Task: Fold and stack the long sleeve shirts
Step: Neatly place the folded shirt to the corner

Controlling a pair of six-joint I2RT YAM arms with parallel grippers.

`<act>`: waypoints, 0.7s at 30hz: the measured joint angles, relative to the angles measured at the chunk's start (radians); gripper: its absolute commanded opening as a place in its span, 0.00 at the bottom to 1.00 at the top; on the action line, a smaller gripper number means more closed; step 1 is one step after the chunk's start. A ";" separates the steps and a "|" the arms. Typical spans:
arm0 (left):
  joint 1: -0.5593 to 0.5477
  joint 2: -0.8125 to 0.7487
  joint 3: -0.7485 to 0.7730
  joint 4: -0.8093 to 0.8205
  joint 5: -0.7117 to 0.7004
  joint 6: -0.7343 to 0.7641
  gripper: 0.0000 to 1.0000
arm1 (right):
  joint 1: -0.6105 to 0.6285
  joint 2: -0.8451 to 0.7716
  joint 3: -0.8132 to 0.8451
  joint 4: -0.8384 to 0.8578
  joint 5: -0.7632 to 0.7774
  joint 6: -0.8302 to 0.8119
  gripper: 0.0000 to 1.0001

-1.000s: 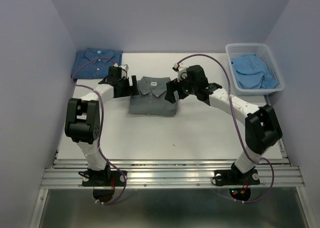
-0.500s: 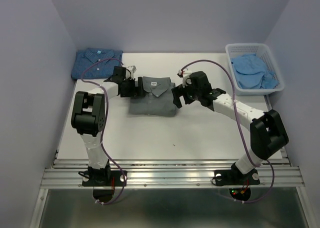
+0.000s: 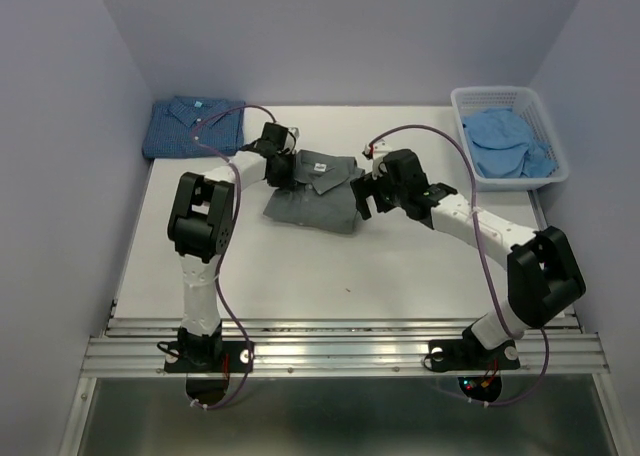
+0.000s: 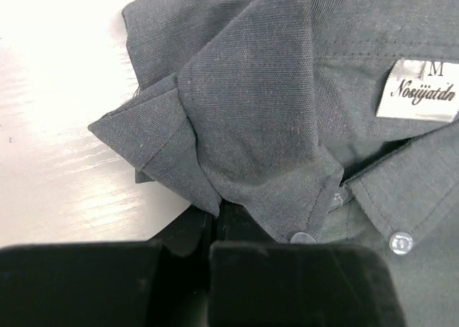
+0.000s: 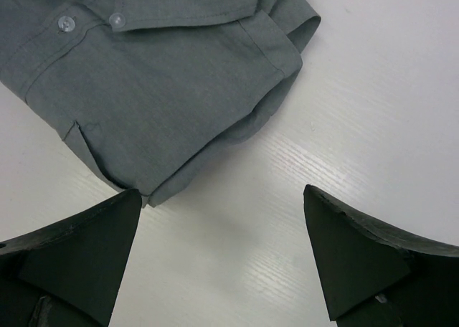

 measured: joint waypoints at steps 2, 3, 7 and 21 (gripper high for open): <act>-0.015 0.008 0.036 -0.040 -0.054 0.000 0.00 | 0.000 -0.024 -0.023 0.006 0.010 -0.001 1.00; -0.021 0.010 0.051 -0.058 -0.076 0.002 0.00 | 0.000 -0.035 -0.033 0.007 0.013 -0.002 1.00; -0.034 0.011 0.148 -0.134 -0.194 0.045 0.00 | 0.000 -0.066 -0.066 0.017 0.031 -0.007 1.00; 0.043 0.069 0.560 -0.126 -0.507 0.333 0.00 | 0.000 -0.145 -0.124 0.087 0.106 -0.037 1.00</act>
